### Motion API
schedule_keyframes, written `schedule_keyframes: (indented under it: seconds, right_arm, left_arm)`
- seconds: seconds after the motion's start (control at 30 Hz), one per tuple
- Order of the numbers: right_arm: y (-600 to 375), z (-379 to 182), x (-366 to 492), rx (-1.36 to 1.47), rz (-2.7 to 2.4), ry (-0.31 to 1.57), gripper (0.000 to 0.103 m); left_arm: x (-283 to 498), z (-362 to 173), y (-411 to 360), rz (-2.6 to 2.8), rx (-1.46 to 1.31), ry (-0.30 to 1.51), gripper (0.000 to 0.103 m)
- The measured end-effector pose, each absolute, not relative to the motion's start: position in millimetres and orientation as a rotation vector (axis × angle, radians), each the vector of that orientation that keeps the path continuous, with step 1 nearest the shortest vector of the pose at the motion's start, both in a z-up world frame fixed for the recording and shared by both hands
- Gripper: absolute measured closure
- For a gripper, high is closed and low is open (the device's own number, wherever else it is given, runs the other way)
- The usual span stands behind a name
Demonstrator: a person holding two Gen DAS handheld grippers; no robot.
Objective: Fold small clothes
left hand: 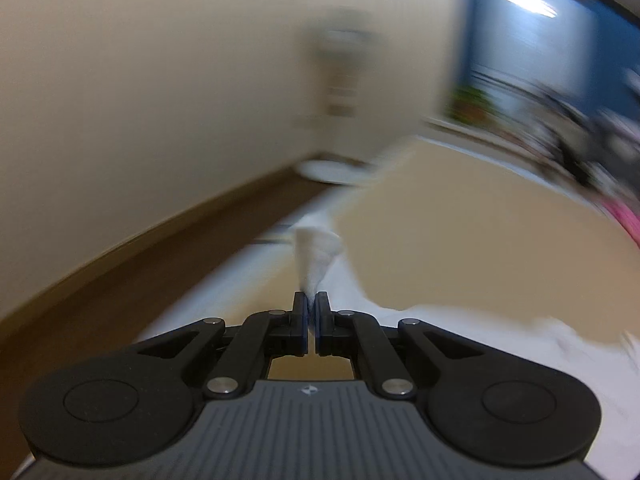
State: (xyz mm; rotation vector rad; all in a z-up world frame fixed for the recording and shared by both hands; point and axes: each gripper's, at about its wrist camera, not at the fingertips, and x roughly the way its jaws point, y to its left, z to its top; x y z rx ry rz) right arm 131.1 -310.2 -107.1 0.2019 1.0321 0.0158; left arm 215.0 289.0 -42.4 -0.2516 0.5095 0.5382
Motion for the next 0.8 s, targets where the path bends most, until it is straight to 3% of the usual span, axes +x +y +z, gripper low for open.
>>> schedule_keyframes:
  seconds: [0.23, 0.47, 0.57, 0.67, 0.8]
  right_arm:
    - [-294, -110, 118, 0.139, -0.048, 0.98, 0.06]
    - [-272, -95, 102, 0.082, -0.067, 0.883, 0.061]
    - [-228, -72, 84, 0.049, 0.089, 0.82, 0.06]
    - [-157, -55, 50, 0.021, 0.323, 0.767, 0.061]
    - [-74, -61, 3, -0.01, 0.538, 0.756, 0.062]
  left_arm:
    - [138, -63, 425, 0.775, -0.49, 0.474, 0.1]
    - [109, -102, 502, 0.675, -0.811, 0.486, 0.098]
    - [99, -131, 545, 0.623, -1.101, 0.476, 0.084]
    - [92, -148, 558, 0.626, -1.237, 0.476, 0.08]
    - [91, -142, 556, 0.609, -1.202, 0.488, 0.08]
